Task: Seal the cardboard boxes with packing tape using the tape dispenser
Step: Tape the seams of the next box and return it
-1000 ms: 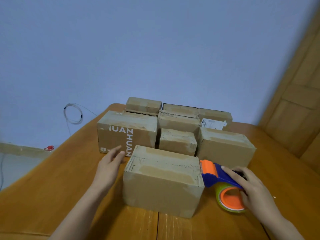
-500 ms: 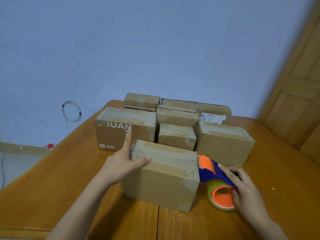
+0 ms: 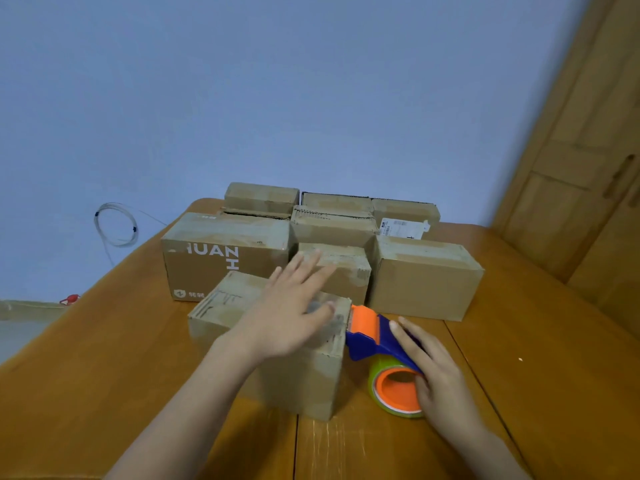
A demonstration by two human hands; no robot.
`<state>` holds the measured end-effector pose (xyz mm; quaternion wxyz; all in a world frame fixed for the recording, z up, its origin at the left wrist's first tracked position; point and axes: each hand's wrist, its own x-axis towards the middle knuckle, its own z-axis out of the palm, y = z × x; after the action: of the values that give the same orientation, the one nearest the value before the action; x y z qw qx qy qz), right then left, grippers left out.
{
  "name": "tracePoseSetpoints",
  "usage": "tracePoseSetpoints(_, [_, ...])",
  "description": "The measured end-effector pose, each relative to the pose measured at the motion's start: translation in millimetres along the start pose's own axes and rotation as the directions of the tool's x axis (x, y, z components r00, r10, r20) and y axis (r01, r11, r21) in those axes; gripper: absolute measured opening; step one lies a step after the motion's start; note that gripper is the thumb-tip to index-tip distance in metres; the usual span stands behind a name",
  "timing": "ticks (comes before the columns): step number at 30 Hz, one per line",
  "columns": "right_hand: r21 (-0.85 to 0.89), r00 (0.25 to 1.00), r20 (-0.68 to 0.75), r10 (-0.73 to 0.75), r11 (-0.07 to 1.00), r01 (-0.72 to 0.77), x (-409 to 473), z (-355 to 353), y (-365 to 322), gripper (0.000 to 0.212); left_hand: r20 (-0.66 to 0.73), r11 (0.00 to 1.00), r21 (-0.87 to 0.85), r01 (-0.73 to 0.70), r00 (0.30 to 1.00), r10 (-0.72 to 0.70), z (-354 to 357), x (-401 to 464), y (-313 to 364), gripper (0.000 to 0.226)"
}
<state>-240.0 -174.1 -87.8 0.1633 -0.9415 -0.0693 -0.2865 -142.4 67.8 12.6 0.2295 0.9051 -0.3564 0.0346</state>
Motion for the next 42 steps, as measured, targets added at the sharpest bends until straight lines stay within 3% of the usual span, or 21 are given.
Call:
tracePoseSetpoints(4, [0.007, 1.0, 0.011, -0.028, 1.0, 0.028, -1, 0, 2, 0.118, 0.205, 0.989, 0.15, -0.004, 0.978, -0.027, 17, 16, 0, 0.05])
tracePoseSetpoints(11, [-0.139, 0.997, 0.025, -0.073, 0.987, 0.076, -3, -16, 2, 0.121, 0.213, 0.985, 0.165, -0.04, 0.977, 0.004, 18, 19, -4, 0.049])
tracePoseSetpoints(16, [-0.248, 0.993, 0.082, -0.09, 0.963, 0.108, -7, -30, -3, 0.121, 0.216, 0.986, 0.152, -0.068, 0.976, 0.034, 19, 20, -12, 0.082])
tracePoseSetpoints(21, [-0.374, 0.973, 0.23, -0.024, 0.921, 0.111, -22, -47, 8, 0.138, 0.214, 0.986, 0.148, -0.078, 0.976, 0.045, 20, 22, -13, 0.085])
tracePoseSetpoints(26, [-0.437, 0.961, 0.262, -0.091, 0.876, 0.203, -7, -55, 0, 0.111, 0.21, 0.99, 0.118, -0.075, 0.976, 0.049, 21, 22, -14, 0.083])
tracePoseSetpoints(37, [-0.471, 0.877, 0.431, -0.211, 0.777, 0.418, 47, -57, -11, 0.103, 0.197, 0.985, 0.159, -0.062, 0.98, 0.029, 24, 20, -10, 0.082])
tracePoseSetpoints(42, [-0.444, 0.793, 0.549, -0.265, 0.71, 0.546, 68, -73, -29, 0.069, 0.196, 0.987, 0.148, -0.064, 0.98, 0.034, 25, 21, -11, 0.081])
